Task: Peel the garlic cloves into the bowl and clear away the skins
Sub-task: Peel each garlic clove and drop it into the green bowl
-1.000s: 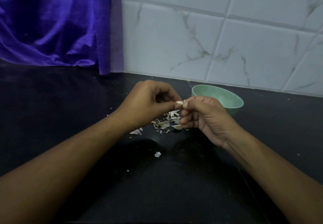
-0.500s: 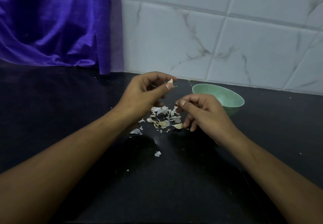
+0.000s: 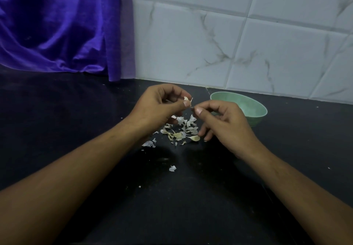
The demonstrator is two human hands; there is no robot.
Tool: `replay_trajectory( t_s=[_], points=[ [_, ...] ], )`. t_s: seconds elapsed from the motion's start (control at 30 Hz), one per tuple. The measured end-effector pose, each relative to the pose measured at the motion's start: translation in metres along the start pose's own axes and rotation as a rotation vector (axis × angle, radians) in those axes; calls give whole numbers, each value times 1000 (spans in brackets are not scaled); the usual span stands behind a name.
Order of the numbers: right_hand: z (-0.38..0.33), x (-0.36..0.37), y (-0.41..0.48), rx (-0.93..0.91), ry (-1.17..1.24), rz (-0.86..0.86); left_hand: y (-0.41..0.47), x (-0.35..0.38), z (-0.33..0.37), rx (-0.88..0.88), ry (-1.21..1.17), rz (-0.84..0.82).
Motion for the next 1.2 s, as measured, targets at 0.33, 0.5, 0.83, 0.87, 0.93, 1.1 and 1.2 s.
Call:
replay_trajectory(
  t_s=[0.33,0.5,0.83,0.87,0.93,1.1,1.2],
  points=[
    [-5,-2,-1,3,75,8,0,5,-2,6,111,-60],
    [-5,-2,-1,-1,23,-4,-2,3,5,128,319,-43],
    [-2,-1,-3,36,34,-62,-6,7,12,232,436,-121],
    [-2,-1,-3,53,70,-46,-6,7,13,242,427,-117],
    [-1,-1,-3,97,139,-21,-6,8,14,264,417,-105],
    [1,2,-4,190,258,7,-6,9,14,298,390,-77],
    [0,2,-5,216,277,13,-6,9,15,304,392,-81]
  ],
)
Point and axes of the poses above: each hand's wrist, its own y-axis towards the middle knuckle, its own x-axis out of the palm, z = x × y, the point moved 6 cm from there along y, towards the middle knuckle, and after that the axes turned 3 degrees about z, right-handed, at the moved point
